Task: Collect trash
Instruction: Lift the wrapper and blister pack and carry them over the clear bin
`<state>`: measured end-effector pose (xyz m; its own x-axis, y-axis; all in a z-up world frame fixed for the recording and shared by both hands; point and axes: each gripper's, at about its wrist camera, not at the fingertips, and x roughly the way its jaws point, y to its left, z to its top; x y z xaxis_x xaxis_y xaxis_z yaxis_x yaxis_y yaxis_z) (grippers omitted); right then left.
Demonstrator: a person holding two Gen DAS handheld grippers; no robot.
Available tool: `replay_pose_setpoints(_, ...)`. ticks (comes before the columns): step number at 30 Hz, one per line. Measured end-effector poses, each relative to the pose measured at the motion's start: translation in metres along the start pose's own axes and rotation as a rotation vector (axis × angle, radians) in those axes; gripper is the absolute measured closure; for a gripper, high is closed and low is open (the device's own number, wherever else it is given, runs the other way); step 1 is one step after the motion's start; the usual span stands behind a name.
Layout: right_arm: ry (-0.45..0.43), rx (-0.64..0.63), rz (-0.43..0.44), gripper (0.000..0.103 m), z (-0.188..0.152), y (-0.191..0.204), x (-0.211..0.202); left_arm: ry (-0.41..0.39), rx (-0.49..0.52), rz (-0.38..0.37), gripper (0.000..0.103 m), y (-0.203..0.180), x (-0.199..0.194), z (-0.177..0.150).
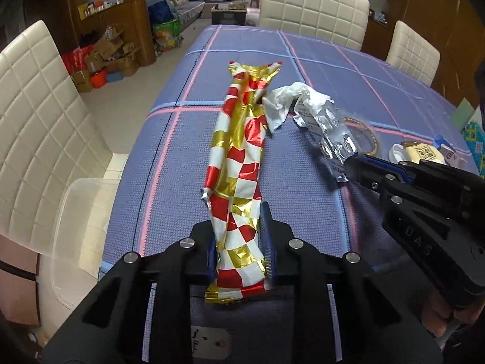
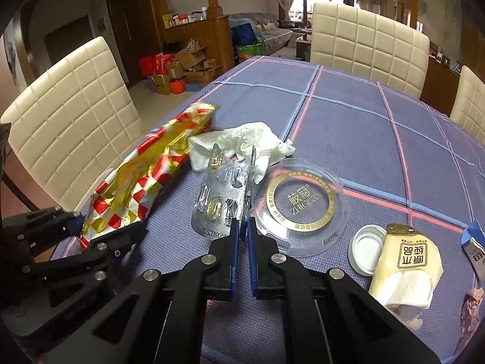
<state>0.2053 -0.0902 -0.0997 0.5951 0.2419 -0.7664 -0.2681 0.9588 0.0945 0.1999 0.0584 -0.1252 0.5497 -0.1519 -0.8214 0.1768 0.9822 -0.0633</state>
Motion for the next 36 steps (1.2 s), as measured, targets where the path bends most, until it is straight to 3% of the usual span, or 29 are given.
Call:
replay_pose_setpoints(11, -0.031, -0.029, 0.004, 0.097, -0.002, 0.016, -0.020, -0.112, 0.011, 0.033, 0.080, 0.006, -0.043, -0.009)
replay_pose_setpoints(22, -0.048, -0.069, -0.004, 0.097, -0.009, 0.038, -0.040, -0.143, 0.000, 0.094, 0.080, 0.015, -0.066, -0.025)
replay_pose_setpoints(36, -0.079, -0.170, -0.030, 0.097, -0.014, 0.085, -0.059, -0.177, -0.085, 0.158, 0.080, 0.050, -0.089, -0.046)
